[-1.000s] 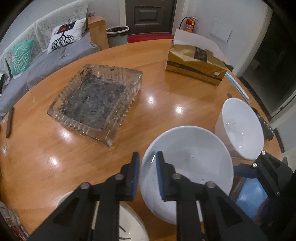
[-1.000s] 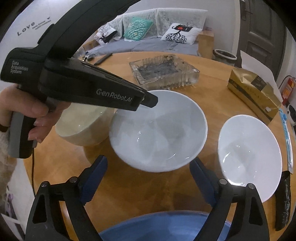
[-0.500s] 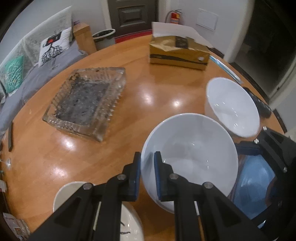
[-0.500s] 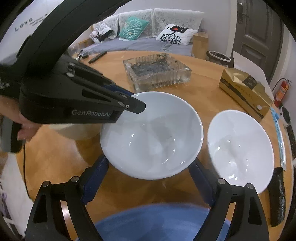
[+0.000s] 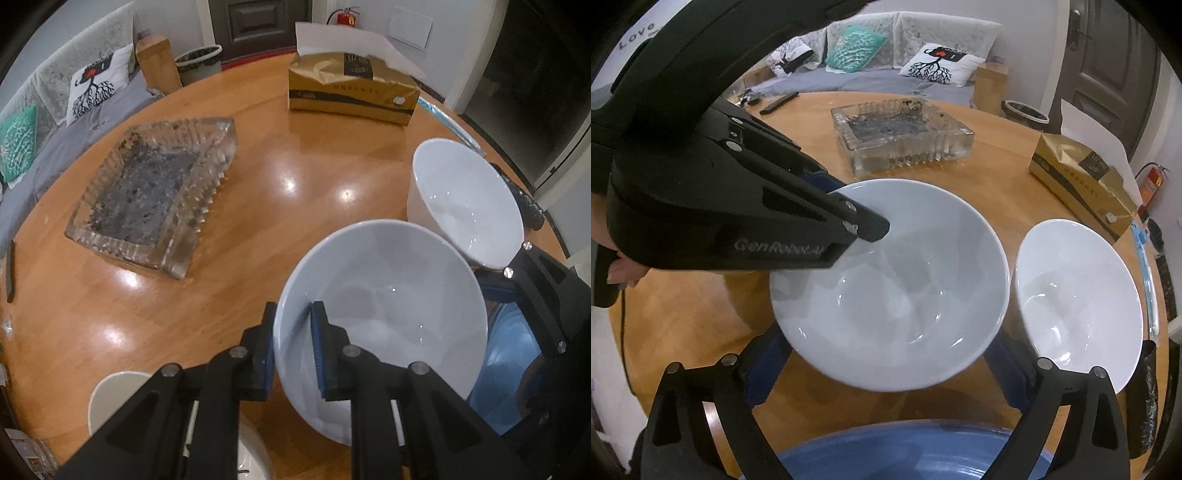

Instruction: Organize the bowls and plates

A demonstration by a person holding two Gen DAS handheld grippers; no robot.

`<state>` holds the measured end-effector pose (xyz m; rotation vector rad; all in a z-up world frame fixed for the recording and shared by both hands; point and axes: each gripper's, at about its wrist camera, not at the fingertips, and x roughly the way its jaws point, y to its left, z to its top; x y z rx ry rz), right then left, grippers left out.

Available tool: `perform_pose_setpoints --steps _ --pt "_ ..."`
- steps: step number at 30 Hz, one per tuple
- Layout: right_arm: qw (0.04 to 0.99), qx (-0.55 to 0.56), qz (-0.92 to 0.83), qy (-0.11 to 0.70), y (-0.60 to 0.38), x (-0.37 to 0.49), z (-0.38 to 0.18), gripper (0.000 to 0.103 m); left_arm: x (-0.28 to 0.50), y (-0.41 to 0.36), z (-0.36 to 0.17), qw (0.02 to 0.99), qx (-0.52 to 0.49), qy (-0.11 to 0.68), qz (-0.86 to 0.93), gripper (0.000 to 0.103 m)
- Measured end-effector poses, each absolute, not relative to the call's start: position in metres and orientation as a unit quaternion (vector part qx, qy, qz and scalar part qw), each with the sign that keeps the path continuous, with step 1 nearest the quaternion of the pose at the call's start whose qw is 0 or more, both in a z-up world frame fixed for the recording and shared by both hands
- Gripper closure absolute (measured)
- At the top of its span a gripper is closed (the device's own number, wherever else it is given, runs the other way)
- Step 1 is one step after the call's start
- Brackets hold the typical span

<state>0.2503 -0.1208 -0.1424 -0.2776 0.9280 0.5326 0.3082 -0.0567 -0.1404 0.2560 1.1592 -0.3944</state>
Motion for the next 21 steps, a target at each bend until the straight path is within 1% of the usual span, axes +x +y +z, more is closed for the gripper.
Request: perform_pose_setpoints --steps 3,10,21 --pt "0.852 -0.135 0.247 0.442 -0.118 0.252 -0.143 0.006 0.309 -0.058 -0.144 0.808 0.121 0.546 -0.185 0.088" --pt "0.858 -0.136 0.232 0.438 -0.116 0.253 -0.146 0.007 0.305 -0.058 -0.14 0.812 0.114 0.541 -0.187 0.088" --pt "0.878 -0.135 0.235 0.393 -0.111 0.233 -0.111 0.007 0.283 -0.043 -0.093 0.838 0.109 0.506 -0.175 0.088"
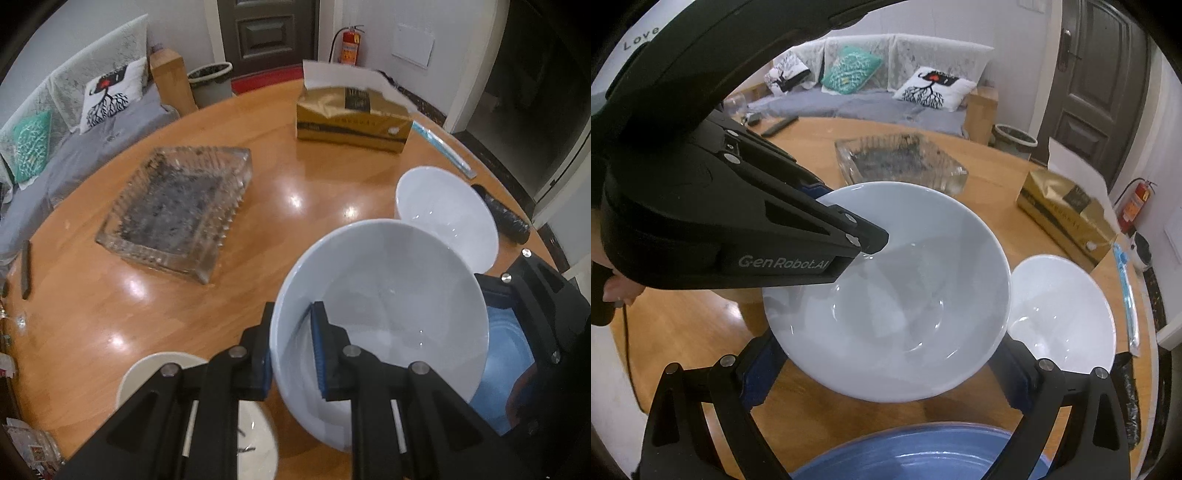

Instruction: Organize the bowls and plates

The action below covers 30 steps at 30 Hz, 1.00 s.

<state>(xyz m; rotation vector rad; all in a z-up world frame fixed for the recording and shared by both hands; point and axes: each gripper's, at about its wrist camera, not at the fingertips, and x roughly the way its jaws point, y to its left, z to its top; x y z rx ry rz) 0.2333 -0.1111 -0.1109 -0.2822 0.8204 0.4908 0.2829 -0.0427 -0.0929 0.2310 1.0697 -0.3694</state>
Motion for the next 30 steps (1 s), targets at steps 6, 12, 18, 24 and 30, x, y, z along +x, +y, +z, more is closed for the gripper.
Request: perform_pose_setpoints --steps 6,12,18,24,30 --pt "0.882 -0.147 0.24 0.377 -0.097 0.22 -0.093 0.007 0.27 -0.028 -0.073 0.847 0.108 0.494 -0.165 0.088" --pt "0.883 -0.156 0.252 0.364 -0.074 0.212 -0.078 0.007 0.26 -0.002 -0.057 0.855 0.098 0.485 -0.152 0.088" --pt "0.878 -0.166 0.27 0.359 -0.044 0.209 -0.071 0.007 0.253 0.033 -0.051 0.862 0.083 0.483 -0.134 0.088" --pt "0.863 -0.175 0.292 0.372 -0.013 0.213 -0.076 0.007 0.249 0.066 -0.058 0.86 0.065 0.492 -0.121 0.088" --pt "0.839 -0.171 0.315 0.41 0.009 0.229 -0.087 0.007 0.252 0.091 -0.07 0.855 0.048 0.502 -0.117 0.088"
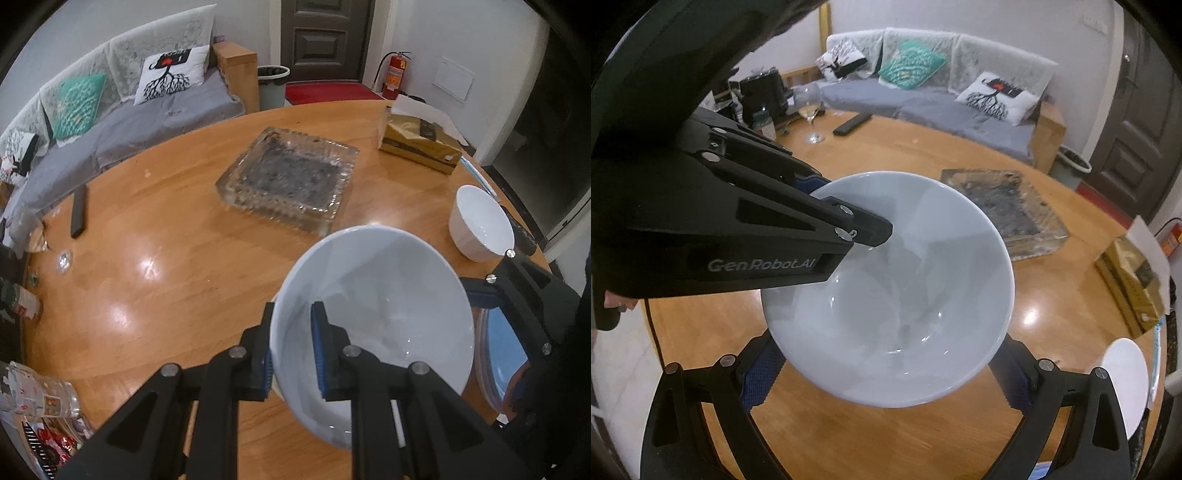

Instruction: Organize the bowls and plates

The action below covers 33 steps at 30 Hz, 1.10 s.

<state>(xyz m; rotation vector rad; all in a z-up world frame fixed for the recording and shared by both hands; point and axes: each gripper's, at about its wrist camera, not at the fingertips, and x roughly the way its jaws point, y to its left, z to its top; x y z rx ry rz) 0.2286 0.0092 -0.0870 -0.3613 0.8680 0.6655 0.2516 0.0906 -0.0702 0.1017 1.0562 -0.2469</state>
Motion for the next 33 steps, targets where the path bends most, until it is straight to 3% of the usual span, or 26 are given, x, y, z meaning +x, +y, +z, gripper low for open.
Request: perform_pose_setpoints --steps 33 --pt "0.799 -0.206 0.312 0.472 0.03 0.256 -0.11 0.007 0.272 0.102 -0.122 0.834 0.029 0.537 -0.122 0.088"
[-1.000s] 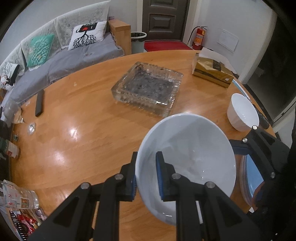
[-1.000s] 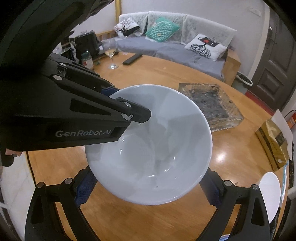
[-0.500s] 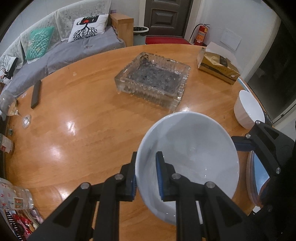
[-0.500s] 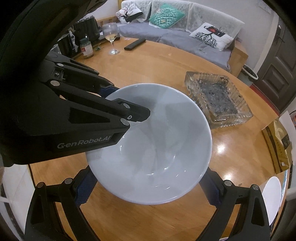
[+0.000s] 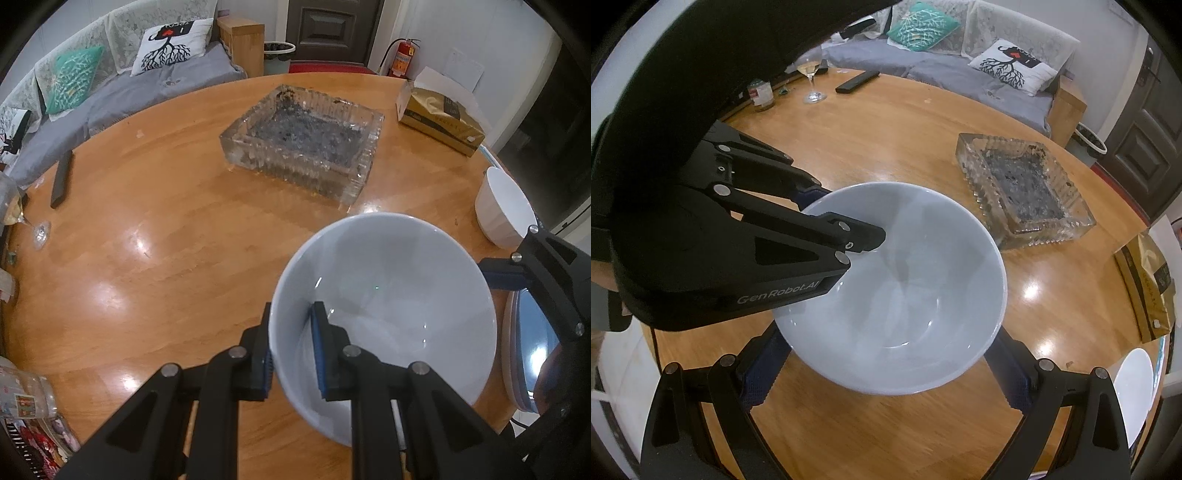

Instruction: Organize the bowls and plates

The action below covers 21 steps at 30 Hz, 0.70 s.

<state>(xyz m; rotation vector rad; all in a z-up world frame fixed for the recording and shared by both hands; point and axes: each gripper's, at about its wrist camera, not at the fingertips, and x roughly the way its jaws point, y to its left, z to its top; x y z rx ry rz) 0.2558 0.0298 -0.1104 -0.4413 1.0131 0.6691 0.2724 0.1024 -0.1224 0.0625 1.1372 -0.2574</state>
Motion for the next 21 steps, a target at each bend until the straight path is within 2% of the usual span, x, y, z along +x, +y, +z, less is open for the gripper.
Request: perform_pose_setpoints --steps 21 --pt "0.795 -0.201 0.317 0.476 0.0229 0.2492 -0.1133 0.007 0.2724 0.0931 -0.1316 0.831 0.052 0.542 -0.113 0.088"
